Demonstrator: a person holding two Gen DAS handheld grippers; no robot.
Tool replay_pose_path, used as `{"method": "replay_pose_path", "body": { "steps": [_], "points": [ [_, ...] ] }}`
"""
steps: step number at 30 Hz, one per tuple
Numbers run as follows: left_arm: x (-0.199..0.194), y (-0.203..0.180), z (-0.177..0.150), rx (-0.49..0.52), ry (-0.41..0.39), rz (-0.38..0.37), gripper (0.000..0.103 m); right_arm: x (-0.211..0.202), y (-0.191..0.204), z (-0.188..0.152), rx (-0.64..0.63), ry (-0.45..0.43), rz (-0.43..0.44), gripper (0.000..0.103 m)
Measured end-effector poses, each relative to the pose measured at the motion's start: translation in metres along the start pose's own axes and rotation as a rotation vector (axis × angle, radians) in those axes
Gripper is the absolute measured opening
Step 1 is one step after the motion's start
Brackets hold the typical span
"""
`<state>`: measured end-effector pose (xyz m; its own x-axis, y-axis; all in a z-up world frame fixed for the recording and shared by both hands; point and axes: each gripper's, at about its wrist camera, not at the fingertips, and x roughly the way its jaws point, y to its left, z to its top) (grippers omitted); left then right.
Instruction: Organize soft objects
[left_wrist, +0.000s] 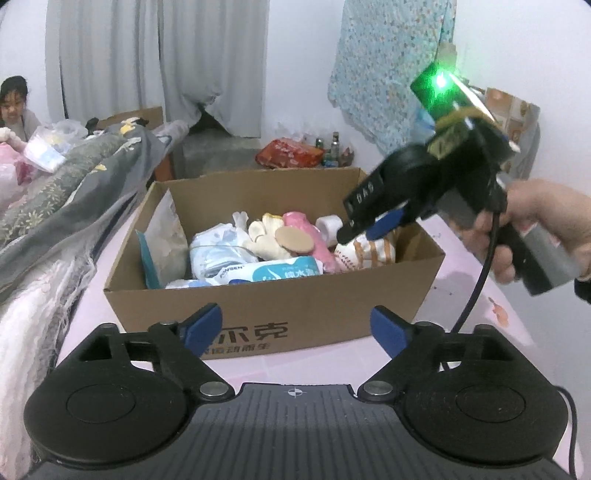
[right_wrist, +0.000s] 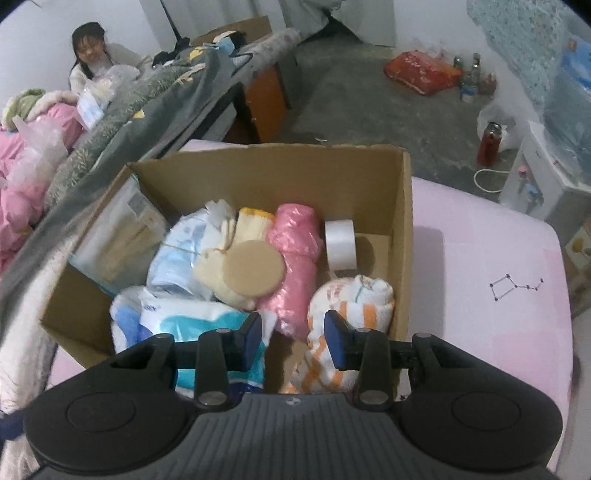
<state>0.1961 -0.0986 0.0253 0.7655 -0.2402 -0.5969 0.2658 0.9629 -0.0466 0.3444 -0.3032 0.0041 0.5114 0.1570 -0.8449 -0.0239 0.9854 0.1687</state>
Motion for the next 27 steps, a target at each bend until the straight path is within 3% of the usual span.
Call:
{"method": "replay_pose_path", "body": {
  "steps": [5, 13, 20, 27],
  "points": [
    [-0.016, -0.001, -0.001, -0.011, -0.019, 0.011, 0.099, -0.014, 0.009, -0.005, 0.005, 0.003, -0.014, 0.052],
    [-0.051, 0.006, -0.006, -0.041, -0.072, 0.037, 0.103, -0.106, 0.014, -0.024, 0.027, -0.155, 0.075, 0.056],
    [-0.081, 0.019, -0.013, -0.082, -0.074, 0.047, 0.103, -0.21, 0.016, -0.085, 0.05, -0.307, 0.151, 0.057],
    [-0.136, 0.041, -0.025, -0.1, -0.117, 0.031, 0.103, -0.276, 0.018, -0.169, 0.05, -0.401, 0.133, 0.057]
  ]
}}
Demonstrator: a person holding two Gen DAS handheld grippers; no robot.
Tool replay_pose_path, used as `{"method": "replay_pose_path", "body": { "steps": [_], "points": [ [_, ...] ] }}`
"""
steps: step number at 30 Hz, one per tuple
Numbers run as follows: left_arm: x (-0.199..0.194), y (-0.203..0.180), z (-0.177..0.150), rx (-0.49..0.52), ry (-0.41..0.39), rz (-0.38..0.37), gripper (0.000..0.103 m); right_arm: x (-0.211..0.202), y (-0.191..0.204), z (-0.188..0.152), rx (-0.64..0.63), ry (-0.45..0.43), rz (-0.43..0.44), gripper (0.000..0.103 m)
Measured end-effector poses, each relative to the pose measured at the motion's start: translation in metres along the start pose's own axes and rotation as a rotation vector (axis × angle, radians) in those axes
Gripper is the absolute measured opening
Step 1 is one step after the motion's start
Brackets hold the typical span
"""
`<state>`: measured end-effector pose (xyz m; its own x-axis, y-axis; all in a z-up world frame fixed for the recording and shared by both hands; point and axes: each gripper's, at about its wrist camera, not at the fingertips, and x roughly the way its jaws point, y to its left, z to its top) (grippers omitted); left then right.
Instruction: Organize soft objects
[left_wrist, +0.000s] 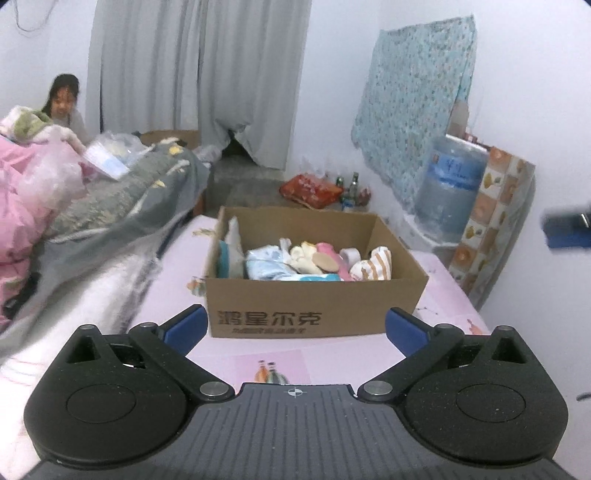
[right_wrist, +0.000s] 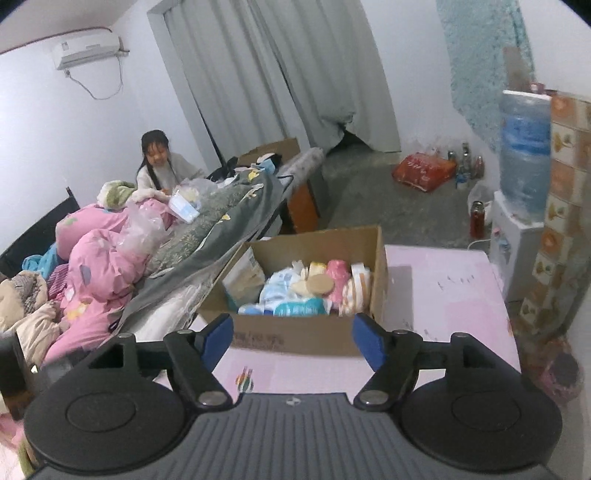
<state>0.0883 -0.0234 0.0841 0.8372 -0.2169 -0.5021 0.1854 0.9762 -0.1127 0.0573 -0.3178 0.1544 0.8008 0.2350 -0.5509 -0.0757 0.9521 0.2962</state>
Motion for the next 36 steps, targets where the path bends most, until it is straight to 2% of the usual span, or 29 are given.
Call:
{"method": "replay_pose_path", "body": {
  "steps": [4, 9, 13, 16, 20, 27, 34, 36],
  "points": [
    [-0.033, 0.021, 0.001, -0.007, 0.023, -0.003, 0.103, -0.018, -0.02, -0.05, 0.096, 0.015, 0.042, 0.057],
    [-0.072, 0.04, -0.006, -0.027, 0.05, 0.099, 0.103, -0.012, -0.037, -0.109, 0.167, 0.025, 0.071, 0.058],
    [-0.08, 0.042, -0.021, -0.066, 0.031, 0.207, 0.103, 0.0, -0.026, -0.142, 0.161, -0.011, 0.064, 0.058],
    [-0.069, 0.036, -0.031, -0.075, 0.035, 0.243, 0.103, 0.007, -0.01, -0.148, 0.118, -0.055, 0.027, 0.058],
    [-0.047, 0.021, -0.039, -0.053, 0.027, 0.223, 0.103, 0.014, 0.016, -0.143, 0.024, -0.098, -0.055, 0.058],
    [-0.018, -0.009, -0.043, 0.017, 0.054, 0.167, 0.103, 0.042, 0.041, -0.132, -0.055, -0.094, -0.239, 0.058],
    [0.012, -0.027, -0.045, 0.058, 0.107, 0.278, 0.103, 0.054, 0.044, -0.123, -0.06, -0.122, -0.372, 0.058],
    [0.018, -0.027, -0.047, 0.04, 0.118, 0.275, 0.103, 0.057, 0.045, -0.122, -0.082, -0.119, -0.392, 0.058]
  ]
}}
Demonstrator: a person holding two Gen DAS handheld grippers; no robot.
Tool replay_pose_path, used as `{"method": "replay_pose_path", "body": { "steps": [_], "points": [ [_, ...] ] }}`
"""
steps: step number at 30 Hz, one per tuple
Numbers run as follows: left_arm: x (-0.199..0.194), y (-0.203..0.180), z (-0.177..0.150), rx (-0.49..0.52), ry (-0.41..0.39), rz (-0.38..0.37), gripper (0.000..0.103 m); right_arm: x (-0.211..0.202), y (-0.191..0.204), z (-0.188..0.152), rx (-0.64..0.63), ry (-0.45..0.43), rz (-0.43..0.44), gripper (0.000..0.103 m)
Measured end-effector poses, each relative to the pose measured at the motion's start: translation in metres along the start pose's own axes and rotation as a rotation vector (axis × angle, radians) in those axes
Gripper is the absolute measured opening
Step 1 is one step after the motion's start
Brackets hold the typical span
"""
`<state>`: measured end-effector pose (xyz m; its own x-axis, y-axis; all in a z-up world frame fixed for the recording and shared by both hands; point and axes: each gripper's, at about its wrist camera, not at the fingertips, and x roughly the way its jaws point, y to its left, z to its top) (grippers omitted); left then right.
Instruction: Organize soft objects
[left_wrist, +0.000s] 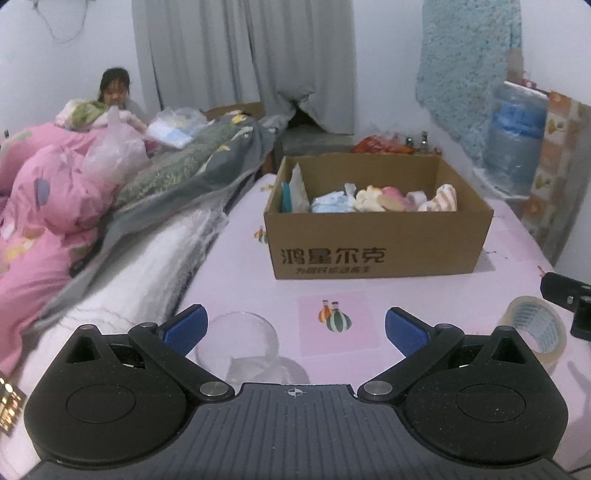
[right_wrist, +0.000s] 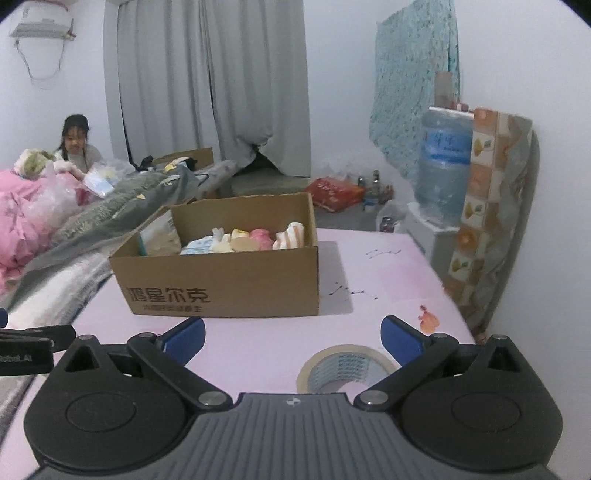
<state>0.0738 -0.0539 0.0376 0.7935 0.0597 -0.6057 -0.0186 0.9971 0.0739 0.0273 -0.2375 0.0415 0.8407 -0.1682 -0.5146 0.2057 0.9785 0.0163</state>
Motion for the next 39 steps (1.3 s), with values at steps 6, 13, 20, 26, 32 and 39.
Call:
{"method": "replay_pose_path", "body": {
  "steps": [6, 13, 20, 26, 32, 39],
  "points": [
    [0.01, -0.008, -0.005, 0.018, 0.015, 0.009, 0.103, 0.005, 0.01, -0.004, -0.075, -0.007, -0.055, 0.058],
    [0.011, -0.013, -0.004, 0.028, 0.0, 0.003, 0.103, 0.008, 0.009, -0.005, -0.061, 0.023, -0.018, 0.058],
    [0.014, -0.017, -0.004, 0.038, 0.011, -0.01, 0.103, 0.012, 0.013, -0.004, -0.067, 0.053, 0.01, 0.058],
    [0.017, -0.015, -0.002, 0.013, 0.029, -0.001, 0.103, 0.019, 0.012, -0.001, -0.043, 0.081, 0.029, 0.058],
    [0.019, -0.012, 0.0, -0.007, 0.038, -0.001, 0.103, 0.021, 0.012, 0.001, -0.038, 0.087, 0.03, 0.058],
    [0.018, -0.012, -0.005, -0.013, 0.057, -0.002, 0.103, 0.025, 0.013, -0.001, -0.032, 0.111, 0.027, 0.058]
  ]
}}
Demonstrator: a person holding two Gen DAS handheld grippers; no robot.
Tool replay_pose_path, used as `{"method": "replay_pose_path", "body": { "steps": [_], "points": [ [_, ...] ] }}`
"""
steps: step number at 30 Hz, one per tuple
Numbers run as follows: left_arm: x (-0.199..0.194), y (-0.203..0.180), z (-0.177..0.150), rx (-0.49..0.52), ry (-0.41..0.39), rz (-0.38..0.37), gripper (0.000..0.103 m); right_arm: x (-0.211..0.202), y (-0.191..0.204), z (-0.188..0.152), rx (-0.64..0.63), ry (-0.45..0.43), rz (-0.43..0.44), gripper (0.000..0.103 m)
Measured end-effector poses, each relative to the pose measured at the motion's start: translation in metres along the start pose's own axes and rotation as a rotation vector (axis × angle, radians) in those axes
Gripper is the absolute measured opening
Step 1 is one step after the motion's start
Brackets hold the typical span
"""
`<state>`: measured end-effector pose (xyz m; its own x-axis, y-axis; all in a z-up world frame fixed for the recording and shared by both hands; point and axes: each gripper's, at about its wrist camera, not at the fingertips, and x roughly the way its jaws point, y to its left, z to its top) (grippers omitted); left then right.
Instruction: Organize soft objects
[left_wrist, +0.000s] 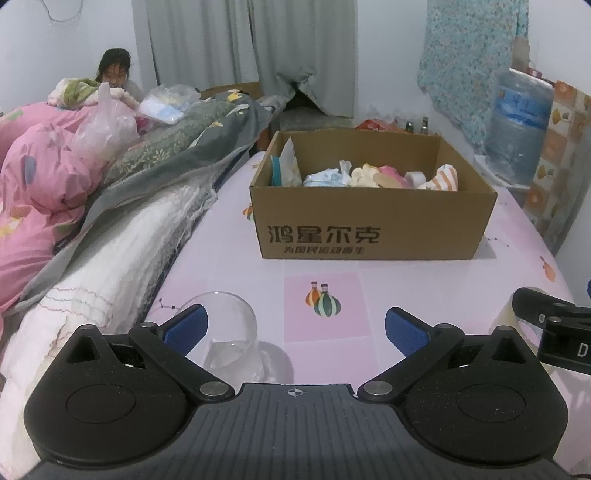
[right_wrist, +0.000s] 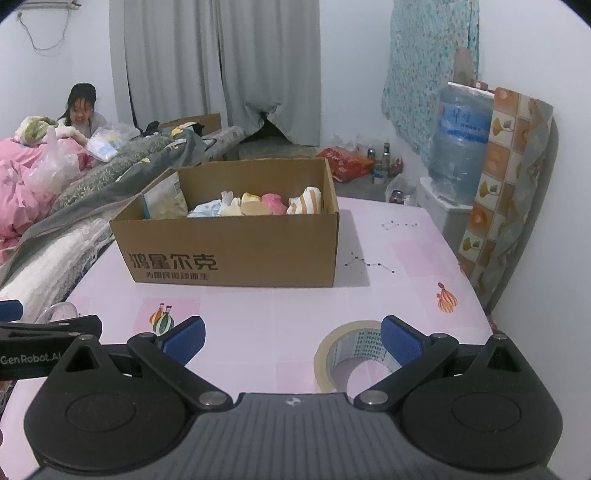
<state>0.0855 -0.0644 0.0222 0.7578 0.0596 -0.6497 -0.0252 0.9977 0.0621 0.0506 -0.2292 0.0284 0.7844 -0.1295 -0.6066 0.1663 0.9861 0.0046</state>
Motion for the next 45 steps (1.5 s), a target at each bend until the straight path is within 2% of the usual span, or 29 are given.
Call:
{"method": "replay_pose_path", "body": {
  "steps": [22, 45],
  "points": [
    [-0.009, -0.004, -0.011, 0.022, 0.024, -0.033, 0.103, -0.015, 0.004, -0.012, -0.016, 0.022, -0.035, 0.058],
    [0.013, -0.027, -0.003, 0.064, 0.05, -0.065, 0.103, 0.006, -0.012, -0.011, 0.003, 0.057, -0.072, 0.058]
  ]
}}
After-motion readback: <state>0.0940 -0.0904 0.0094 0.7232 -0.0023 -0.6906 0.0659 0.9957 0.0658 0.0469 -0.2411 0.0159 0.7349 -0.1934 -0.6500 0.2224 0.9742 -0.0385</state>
